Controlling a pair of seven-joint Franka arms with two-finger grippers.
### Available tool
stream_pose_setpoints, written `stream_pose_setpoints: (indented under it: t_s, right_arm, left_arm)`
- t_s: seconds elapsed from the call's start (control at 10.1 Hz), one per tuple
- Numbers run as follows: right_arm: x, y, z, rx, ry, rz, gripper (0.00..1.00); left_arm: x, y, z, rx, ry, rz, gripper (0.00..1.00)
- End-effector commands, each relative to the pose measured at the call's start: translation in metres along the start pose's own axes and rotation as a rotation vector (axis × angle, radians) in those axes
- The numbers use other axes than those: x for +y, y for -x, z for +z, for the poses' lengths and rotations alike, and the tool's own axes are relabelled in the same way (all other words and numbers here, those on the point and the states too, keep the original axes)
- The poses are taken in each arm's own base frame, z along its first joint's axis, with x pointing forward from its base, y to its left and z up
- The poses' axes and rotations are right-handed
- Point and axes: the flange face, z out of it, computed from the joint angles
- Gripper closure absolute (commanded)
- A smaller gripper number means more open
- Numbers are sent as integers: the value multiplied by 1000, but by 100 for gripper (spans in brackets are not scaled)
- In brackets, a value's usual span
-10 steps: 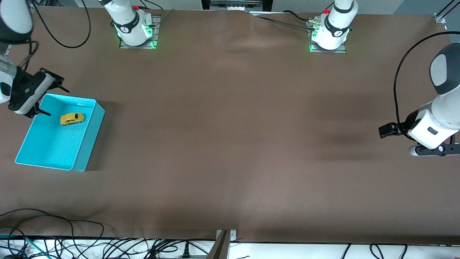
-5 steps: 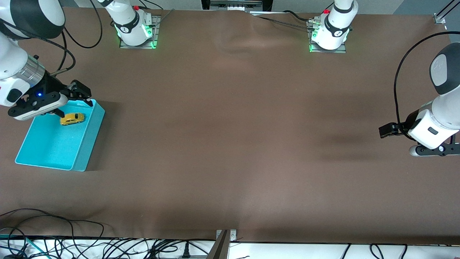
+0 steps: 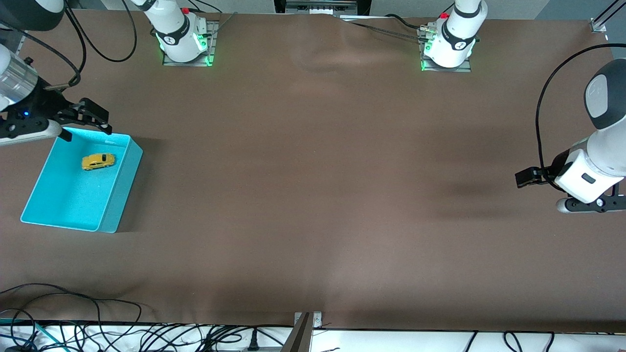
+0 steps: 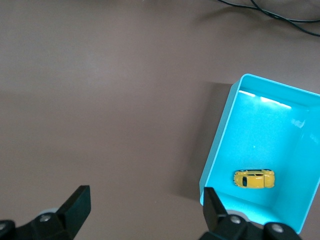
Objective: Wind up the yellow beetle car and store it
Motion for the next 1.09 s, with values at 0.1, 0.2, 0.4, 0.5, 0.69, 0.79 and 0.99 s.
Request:
stream_pose_setpoints:
  t_s: [0.1, 0.2, 0.4, 0.5, 0.69, 0.79, 0.99]
  right_arm:
    - [-5, 5, -16, -52, 1, 53, 0]
    - [-4, 1, -26, -49, 3, 52, 0]
    - [-2, 0, -29, -43, 5, 58, 0]
    - [-3, 0, -28, -48, 6, 53, 0]
    - [0, -2, -25, -51, 26, 48, 0]
    - [0, -5, -19, -60, 29, 50, 0]
    - [-1, -5, -20, -60, 29, 50, 0]
  left_arm:
    - [0, 0, -3, -5, 30, 18, 0]
    - [1, 0, -2, -6, 30, 19, 0]
    - [2, 0, -2, -6, 30, 21, 0]
    - [3, 0, -2, -6, 30, 22, 0]
    - [1, 0, -2, -7, 30, 19, 0]
    - [0, 0, -2, -7, 30, 18, 0]
    - [0, 0, -3, -5, 30, 18, 0]
